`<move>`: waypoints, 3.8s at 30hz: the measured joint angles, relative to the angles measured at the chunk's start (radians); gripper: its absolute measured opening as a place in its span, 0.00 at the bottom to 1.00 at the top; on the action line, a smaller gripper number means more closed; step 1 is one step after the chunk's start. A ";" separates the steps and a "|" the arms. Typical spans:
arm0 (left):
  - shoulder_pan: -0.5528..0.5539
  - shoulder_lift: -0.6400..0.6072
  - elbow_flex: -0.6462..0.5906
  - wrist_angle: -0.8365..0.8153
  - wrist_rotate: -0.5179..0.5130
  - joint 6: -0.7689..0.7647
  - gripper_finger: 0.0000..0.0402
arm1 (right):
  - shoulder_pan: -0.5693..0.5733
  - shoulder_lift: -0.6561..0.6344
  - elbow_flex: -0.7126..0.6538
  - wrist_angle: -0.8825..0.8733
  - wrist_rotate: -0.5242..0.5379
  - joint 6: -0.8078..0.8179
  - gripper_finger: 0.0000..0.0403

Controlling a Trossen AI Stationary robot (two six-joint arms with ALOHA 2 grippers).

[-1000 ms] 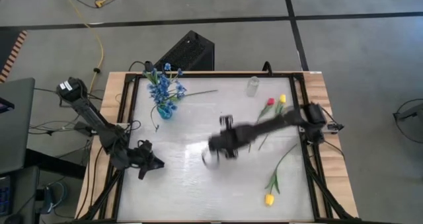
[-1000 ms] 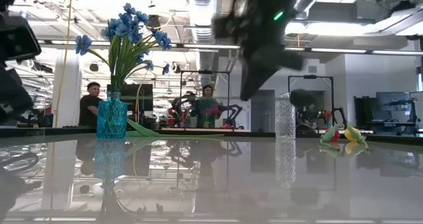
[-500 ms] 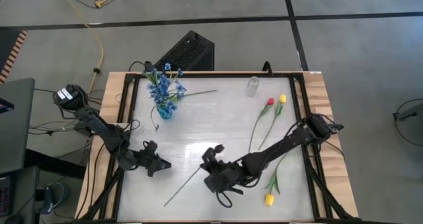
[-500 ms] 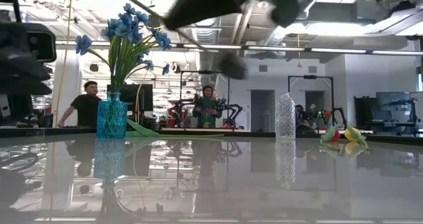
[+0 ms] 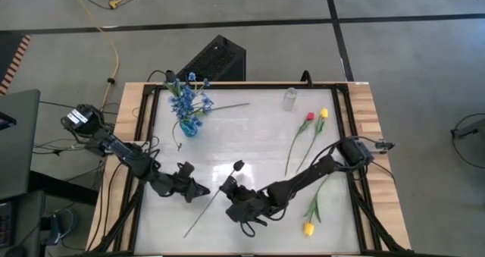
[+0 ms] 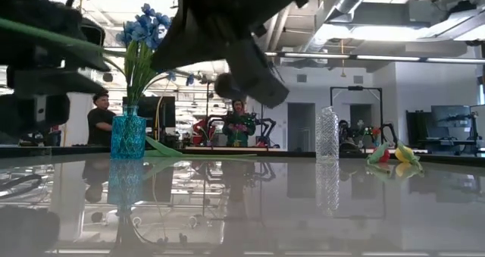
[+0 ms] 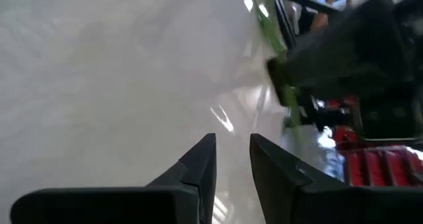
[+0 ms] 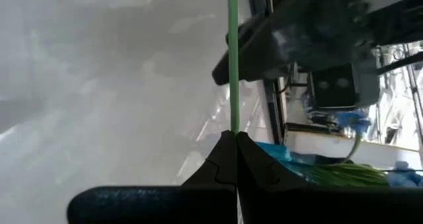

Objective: Sort flowers into vase by color
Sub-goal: Put the black tulip flower into the blue vase

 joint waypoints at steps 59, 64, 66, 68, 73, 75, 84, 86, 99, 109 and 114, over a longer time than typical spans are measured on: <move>0.049 -0.025 0.012 0.150 -0.111 0.670 0.00 | -0.145 -0.133 -0.198 -0.159 -0.665 0.720 0.35; 0.024 -0.025 0.012 0.277 -0.162 0.894 0.00 | -0.235 -0.181 -0.419 0.245 -0.841 0.785 0.29; 0.022 -0.026 0.012 0.313 -0.167 0.954 0.00 | -0.262 -0.207 -0.476 0.431 -0.894 0.814 0.28; 0.027 -0.026 0.013 0.318 -0.169 0.987 0.00 | -0.279 -0.218 -0.513 0.613 -0.932 0.832 0.27; 0.054 -0.026 0.013 0.346 -0.164 1.012 0.00 | -0.298 -0.216 -0.538 0.926 -0.955 0.840 0.27; 0.062 -0.026 0.013 0.350 -0.146 1.012 0.00 | -0.307 -0.214 -0.537 0.976 -0.955 0.838 0.27; 0.066 -0.026 0.013 0.361 -0.142 1.038 0.00 | -0.331 -0.212 -0.538 1.051 -0.939 0.838 0.27; 0.070 -0.026 0.013 0.361 -0.143 1.038 0.00 | -0.331 -0.212 -0.537 1.059 -0.936 0.838 0.27; 0.111 -0.026 0.013 0.360 -0.117 1.048 0.00 | -0.331 -0.212 -0.468 1.048 -0.932 0.837 0.27; 0.111 -0.025 0.013 0.384 -0.151 1.096 0.00 | -0.331 -0.212 -0.468 1.027 -0.932 0.845 0.27; 0.111 -0.025 0.013 0.427 -0.164 1.135 0.00 | -0.331 -0.212 -0.468 1.028 -0.928 0.846 0.23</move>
